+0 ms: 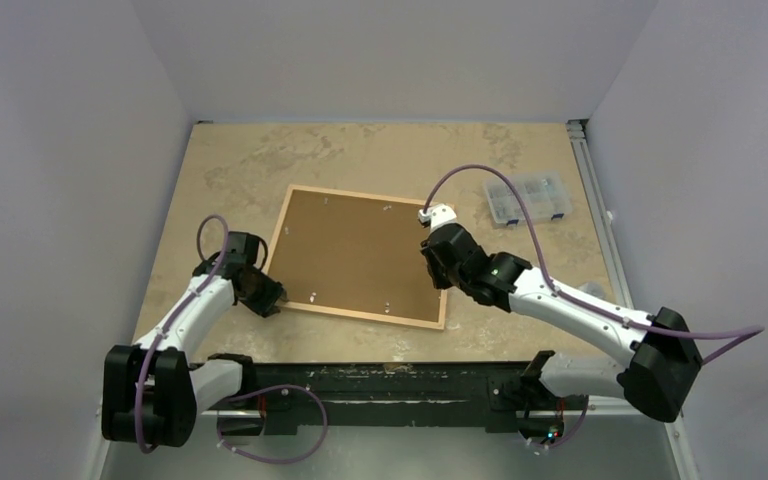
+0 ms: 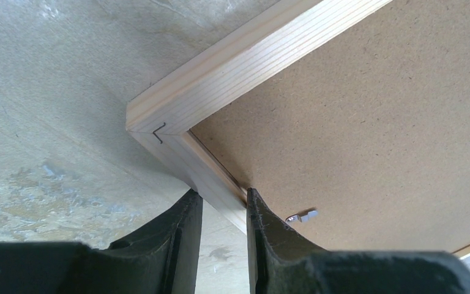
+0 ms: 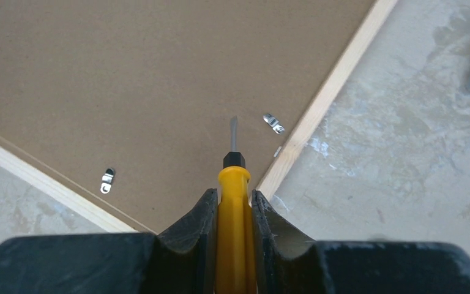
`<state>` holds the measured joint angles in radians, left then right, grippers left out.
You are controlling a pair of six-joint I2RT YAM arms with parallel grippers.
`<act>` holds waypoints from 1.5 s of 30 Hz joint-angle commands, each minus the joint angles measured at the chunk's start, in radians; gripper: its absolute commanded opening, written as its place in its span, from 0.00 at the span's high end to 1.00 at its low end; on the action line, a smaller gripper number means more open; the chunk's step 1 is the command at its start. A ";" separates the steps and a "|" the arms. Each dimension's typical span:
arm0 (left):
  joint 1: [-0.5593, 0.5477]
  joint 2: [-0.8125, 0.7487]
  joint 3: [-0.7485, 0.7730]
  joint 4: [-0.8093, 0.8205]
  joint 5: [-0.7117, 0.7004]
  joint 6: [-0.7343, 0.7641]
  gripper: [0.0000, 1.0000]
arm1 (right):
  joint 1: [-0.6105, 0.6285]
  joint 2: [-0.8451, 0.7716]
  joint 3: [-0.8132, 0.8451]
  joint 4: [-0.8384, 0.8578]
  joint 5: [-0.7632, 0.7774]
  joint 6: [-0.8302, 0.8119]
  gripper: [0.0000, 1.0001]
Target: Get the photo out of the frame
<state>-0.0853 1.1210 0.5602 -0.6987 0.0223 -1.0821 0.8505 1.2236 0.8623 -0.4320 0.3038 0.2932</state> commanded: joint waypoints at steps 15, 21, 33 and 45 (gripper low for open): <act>-0.004 -0.174 0.181 -0.172 0.070 0.134 0.27 | -0.243 -0.168 -0.101 -0.120 0.316 0.284 1.00; -0.004 -0.205 0.312 -0.160 0.174 0.352 0.30 | -0.450 -0.182 -0.134 -0.059 0.204 0.286 1.00; -0.004 -0.203 0.440 0.106 0.596 0.474 0.30 | -0.643 -0.128 -0.210 0.160 0.196 0.248 1.00; -0.019 -0.176 0.369 0.118 0.526 0.584 0.32 | -0.653 -0.016 -0.201 0.111 0.531 0.348 0.97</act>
<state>-0.0990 0.9417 0.9463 -0.6128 0.5537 -0.5640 0.2012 1.1652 0.6456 -0.3283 0.6842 0.5980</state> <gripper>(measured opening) 0.691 0.180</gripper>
